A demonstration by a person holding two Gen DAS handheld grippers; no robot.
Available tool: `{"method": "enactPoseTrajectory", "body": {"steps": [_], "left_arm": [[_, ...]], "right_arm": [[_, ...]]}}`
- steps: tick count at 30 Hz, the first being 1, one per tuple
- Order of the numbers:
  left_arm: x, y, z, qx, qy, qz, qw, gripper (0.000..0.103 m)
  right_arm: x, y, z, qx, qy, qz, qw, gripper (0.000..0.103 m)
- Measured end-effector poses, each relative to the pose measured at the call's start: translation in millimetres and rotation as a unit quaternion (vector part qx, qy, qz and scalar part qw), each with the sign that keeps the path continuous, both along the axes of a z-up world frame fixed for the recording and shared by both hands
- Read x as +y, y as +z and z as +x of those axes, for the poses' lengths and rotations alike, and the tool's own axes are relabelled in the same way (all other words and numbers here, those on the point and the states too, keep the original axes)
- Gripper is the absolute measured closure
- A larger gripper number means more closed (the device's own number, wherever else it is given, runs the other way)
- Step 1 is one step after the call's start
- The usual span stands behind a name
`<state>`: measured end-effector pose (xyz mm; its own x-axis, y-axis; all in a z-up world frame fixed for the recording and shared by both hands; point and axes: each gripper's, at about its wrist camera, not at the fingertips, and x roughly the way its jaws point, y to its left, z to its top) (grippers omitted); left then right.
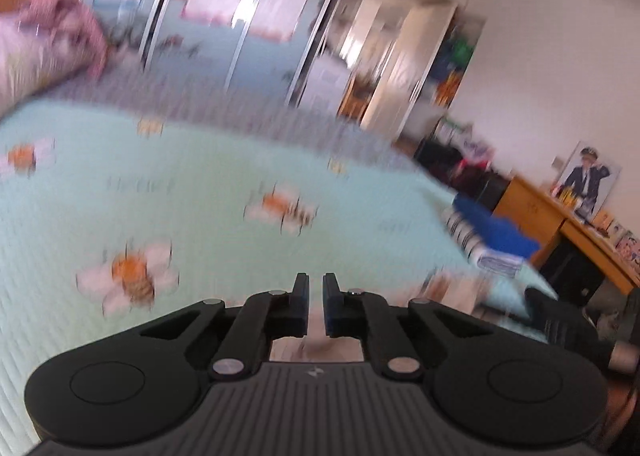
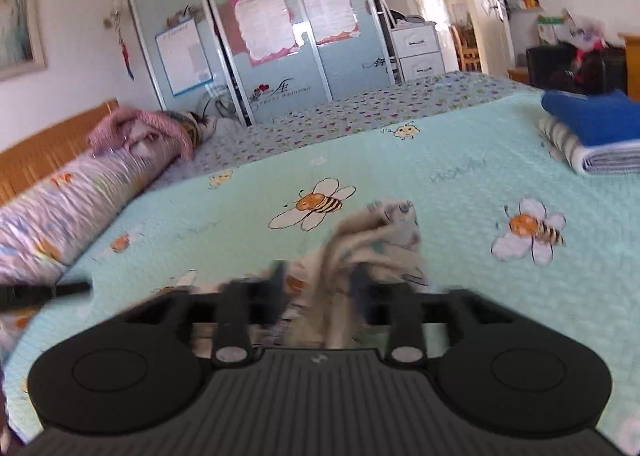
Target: Fold clothes
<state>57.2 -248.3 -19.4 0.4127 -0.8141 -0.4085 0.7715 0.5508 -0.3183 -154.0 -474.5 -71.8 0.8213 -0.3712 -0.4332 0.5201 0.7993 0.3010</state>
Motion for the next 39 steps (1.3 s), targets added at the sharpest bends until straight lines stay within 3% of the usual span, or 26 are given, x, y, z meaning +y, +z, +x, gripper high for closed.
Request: {"method": "enactPoseTrajectory", "body": {"steps": [3,6,11,15,16,17,18,20,23,25,27,28,30,31,34,36,39], "left_arm": [[-1,-2,4,0.007,0.028,0.023,0.9993,0.096],[9,-24,0,0.043,0.039,0.045,0.9973,0.096],[41,-64,-16,0.082,0.056,0.092,0.9908,0.087],[67,-81,-15,0.109,0.077,0.113,0.9846,0.087],[71,-84,-16,0.114,0.08,0.117,0.9833,0.087],[73,-87,-15,0.118,0.082,0.119,0.9824,0.087],[74,-86,-15,0.12,0.081,0.12,0.9822,0.087],[75,-84,-16,0.117,0.074,0.118,0.9833,0.086],[75,-81,-17,0.115,0.065,0.107,0.9853,0.086],[71,-80,-19,0.115,0.056,0.099,0.9868,0.086],[64,-79,-21,0.114,0.046,0.092,0.9881,0.084],[59,-80,-22,0.117,0.039,0.09,0.9883,0.082],[50,-84,-25,0.131,0.026,0.085,0.9873,0.08],[45,-87,-26,0.142,0.018,0.084,0.9862,0.08],[36,-96,-34,0.162,-0.005,0.098,0.9819,0.075],[32,-103,-37,0.174,-0.018,0.112,0.9781,0.065],[21,-117,-32,0.209,-0.028,0.119,0.9701,0.063]], "right_arm": [[27,-19,-4,0.032,0.009,0.019,0.999,0.043],[57,-44,3,0.047,0.07,0.07,0.994,0.043],[86,-79,42,0.073,0.143,0.156,0.975,0.042],[110,-94,79,0.106,0.166,0.142,0.97,0.043],[115,-99,89,0.121,0.171,0.144,0.967,0.055],[119,-104,98,0.137,0.176,0.144,0.964,0.093],[121,-108,104,0.149,0.178,0.138,0.963,0.095],[121,-98,101,0.147,0.174,0.115,0.967,0.096],[117,-53,76,0.125,0.144,0.001,0.982,0.096],[120,-17,49,0.116,0.126,-0.105,0.98,0.096],[124,12,24,0.11,0.132,-0.182,0.968,0.096],[124,19,14,0.108,0.157,-0.184,0.964,0.09],[123,20,1,0.109,0.21,-0.15,0.96,0.06],[122,11,-2,0.114,0.231,-0.117,0.959,0.03],[129,-19,-9,0.139,0.228,-0.095,0.959,0.029],[123,-20,-19,0.106,0.194,-0.081,0.972,0.028],[88,-17,-31,0.061,0.122,-0.029,0.99,0.026]]}}
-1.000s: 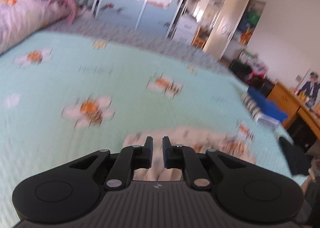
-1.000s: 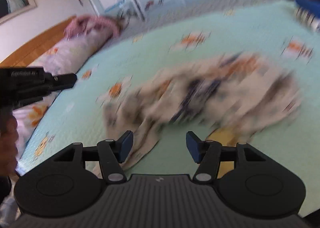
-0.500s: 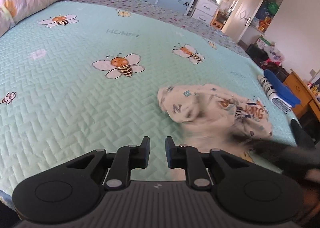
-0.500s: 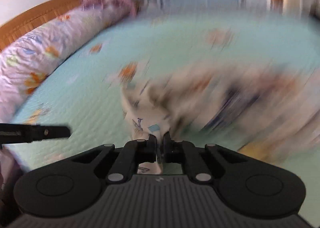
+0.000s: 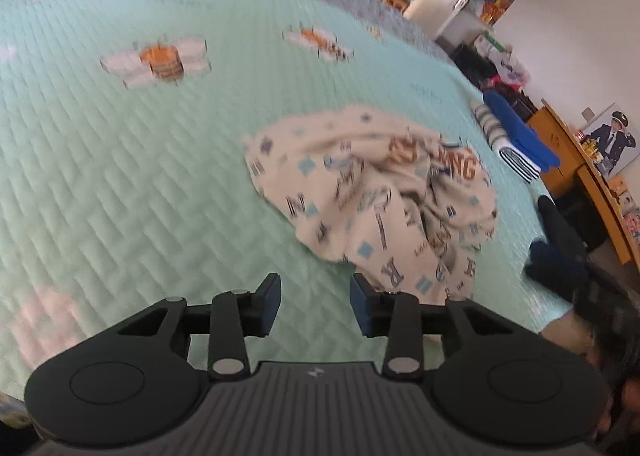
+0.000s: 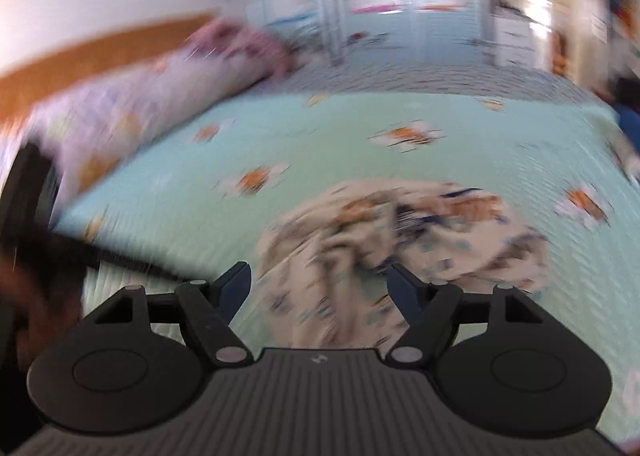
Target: Fold clothes
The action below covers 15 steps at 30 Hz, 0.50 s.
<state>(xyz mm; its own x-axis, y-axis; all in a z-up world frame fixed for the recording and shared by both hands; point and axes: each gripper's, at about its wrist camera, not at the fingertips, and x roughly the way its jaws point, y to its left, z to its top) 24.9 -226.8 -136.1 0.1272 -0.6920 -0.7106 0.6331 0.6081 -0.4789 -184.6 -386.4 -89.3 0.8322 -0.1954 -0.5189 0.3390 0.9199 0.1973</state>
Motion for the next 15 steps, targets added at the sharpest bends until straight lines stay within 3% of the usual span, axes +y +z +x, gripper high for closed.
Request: {"method": "enactPoseTrajectory", "body": {"steps": [3,5,8,10,12,13,14,15], "left_arm": [[-16,-10,10,0.04,0.005,-0.002,0.9992,0.06],[-32,-14,16,0.053,0.008,0.0,0.9986,0.059],[-60,-21,25,0.06,0.006,0.01,0.9981,0.055],[-78,-28,30,0.056,0.006,0.022,0.9982,0.056],[-90,-30,33,0.042,0.005,0.022,0.9989,0.061],[-93,-27,35,0.03,0.005,0.02,0.9993,0.078],[-93,-22,38,0.014,0.008,0.015,0.9998,0.085],[-89,-14,39,-0.01,0.014,0.009,0.9998,0.086]], "right_arm": [[-52,-14,7,0.02,-0.085,0.055,0.995,0.026],[-89,-33,15,0.025,-0.128,0.129,0.983,0.026],[-125,-68,24,0.026,-0.165,0.217,0.962,0.026],[-134,-87,37,0.038,-0.178,0.233,0.955,0.026],[-138,-96,48,0.045,-0.185,0.227,0.955,0.038],[-140,-98,52,0.046,-0.187,0.222,0.956,0.069],[-142,-99,54,0.044,-0.187,0.221,0.956,0.097],[-148,-95,52,0.034,-0.185,0.231,0.955,0.097]]}}
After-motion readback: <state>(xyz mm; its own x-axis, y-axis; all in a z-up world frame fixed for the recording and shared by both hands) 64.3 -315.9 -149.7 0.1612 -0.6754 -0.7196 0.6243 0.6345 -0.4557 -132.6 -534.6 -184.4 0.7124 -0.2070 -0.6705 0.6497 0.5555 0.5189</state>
